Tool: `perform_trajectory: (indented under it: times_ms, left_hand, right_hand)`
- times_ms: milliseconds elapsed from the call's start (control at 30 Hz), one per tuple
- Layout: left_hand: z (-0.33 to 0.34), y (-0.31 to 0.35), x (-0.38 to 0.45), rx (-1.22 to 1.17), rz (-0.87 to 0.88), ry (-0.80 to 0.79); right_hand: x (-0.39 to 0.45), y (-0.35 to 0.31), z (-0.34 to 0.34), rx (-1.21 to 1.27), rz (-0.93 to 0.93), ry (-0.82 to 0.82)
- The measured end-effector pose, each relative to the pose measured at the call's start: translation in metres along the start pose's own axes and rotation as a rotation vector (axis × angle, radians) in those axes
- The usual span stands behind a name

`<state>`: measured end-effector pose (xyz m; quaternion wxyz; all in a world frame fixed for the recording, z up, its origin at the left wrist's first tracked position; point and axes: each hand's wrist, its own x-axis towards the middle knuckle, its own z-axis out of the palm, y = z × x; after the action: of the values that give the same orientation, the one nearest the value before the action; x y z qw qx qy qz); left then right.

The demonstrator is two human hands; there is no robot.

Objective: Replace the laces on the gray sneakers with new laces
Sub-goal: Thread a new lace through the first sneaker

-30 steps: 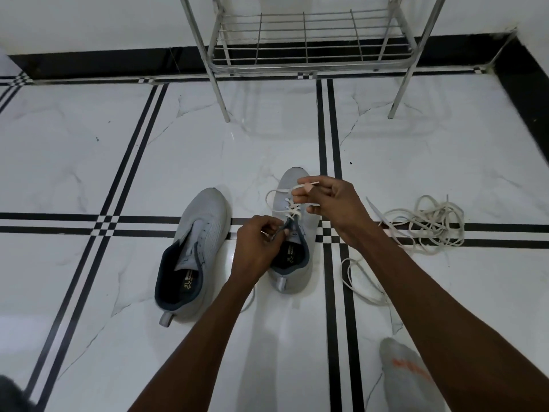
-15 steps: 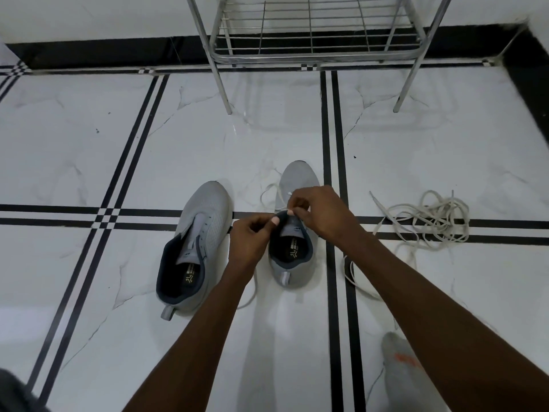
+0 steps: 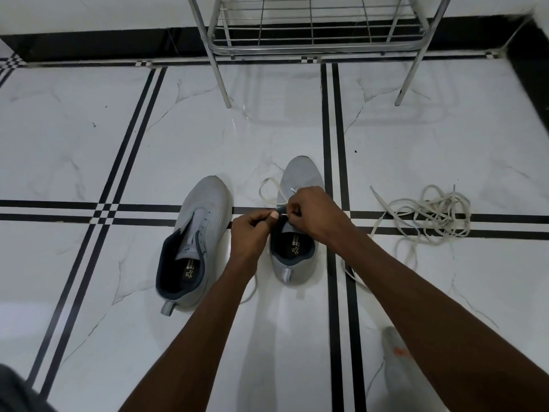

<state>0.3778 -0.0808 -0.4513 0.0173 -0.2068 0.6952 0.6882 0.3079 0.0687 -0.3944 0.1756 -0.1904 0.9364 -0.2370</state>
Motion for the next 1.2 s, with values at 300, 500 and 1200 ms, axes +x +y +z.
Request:
perform_trajectory:
  times_ms: [300,500,1200]
  left_hand:
    - [0.002,0.003,-0.001,0.048,0.014,-0.011]
    - [0.001,0.003,-0.004,0.08,0.064,-0.014]
    - [0.0,0.002,0.002,0.022,-0.012,-0.145]
  right_hand:
    - [-0.002,-0.003,0.003,-0.007,0.049,-0.008]
    - [-0.008,-0.005,0.001,-0.083,0.024,0.037]
    - [-0.016,0.005,0.011,0.217,0.116,0.31]
